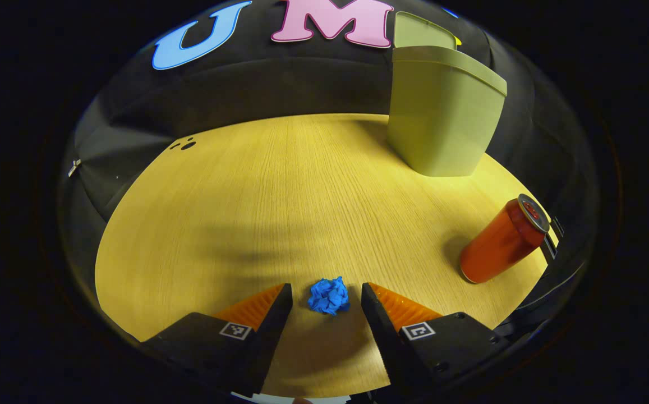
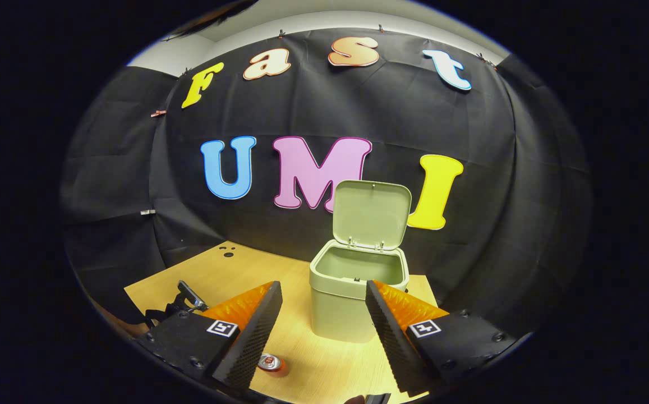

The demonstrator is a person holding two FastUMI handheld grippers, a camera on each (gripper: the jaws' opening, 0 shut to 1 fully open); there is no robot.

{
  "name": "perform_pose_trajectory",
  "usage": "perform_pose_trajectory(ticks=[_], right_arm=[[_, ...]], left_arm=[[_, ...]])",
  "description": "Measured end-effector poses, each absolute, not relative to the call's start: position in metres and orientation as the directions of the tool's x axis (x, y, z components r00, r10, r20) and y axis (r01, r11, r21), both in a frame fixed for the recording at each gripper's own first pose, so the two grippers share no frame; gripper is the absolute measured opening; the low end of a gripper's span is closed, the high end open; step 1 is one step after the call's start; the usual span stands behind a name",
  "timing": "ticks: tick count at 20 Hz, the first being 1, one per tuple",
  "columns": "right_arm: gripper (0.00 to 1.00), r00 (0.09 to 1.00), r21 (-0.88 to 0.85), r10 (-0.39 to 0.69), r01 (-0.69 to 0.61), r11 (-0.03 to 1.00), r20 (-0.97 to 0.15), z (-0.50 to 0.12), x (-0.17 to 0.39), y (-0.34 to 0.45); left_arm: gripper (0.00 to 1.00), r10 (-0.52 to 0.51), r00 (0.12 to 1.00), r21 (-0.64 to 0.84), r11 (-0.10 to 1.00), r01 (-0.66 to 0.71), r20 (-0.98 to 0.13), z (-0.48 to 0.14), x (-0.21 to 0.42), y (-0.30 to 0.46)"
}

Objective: Press the lid of the desktop garbage bin to open it, pick up the crumpled paper on the desktop and throw it into the bin, then pick up the pop can on the desktop and drop it into the bin, and finally close the garbage bin lid.

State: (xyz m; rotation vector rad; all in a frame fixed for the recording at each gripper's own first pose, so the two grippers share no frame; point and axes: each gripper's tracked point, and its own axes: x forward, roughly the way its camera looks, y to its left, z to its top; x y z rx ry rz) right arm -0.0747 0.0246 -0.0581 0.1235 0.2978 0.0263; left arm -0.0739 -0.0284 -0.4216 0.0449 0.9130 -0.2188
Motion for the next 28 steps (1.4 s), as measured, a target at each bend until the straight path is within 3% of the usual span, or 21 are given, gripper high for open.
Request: perform_pose_trajectory(ticks=[6, 11, 19, 28], right_arm=[[0.94, 0.952, 0.124, 0.044, -0.007, 0.992, -0.302, -0.061, -0.078, 0.024], [0.94, 0.951, 0.133, 0.043, -0.002, 0.991, -0.307, -0.061, -0.078, 0.026], [0.94, 0.951, 0.152, 0.044, 0.004, 0.988, -0.307, -0.062, -0.078, 0.030], [0.94, 0.935, 0.168, 0.102, -0.046, 0.985, -0.341, -0.070, -0.085, 0.043]], left_arm=[[0.65, -0.157, 0.585, -0.026, 0.974, 0.225, -0.796, -0.429, -0.070, -0.028], [0.40, -0.138, 0.601, 0.003, 0.974, 0.228, -0.787, -0.427, -0.066, -0.025], [0.39, -0.156, 0.675, 0.007, 0.973, 0.232, -0.721, -0.376, -0.048, -0.022], [0.39, -0.213, 0.823, -0.067, 0.975, 0.210, -0.526, -0.253, 0.012, -0.028]])
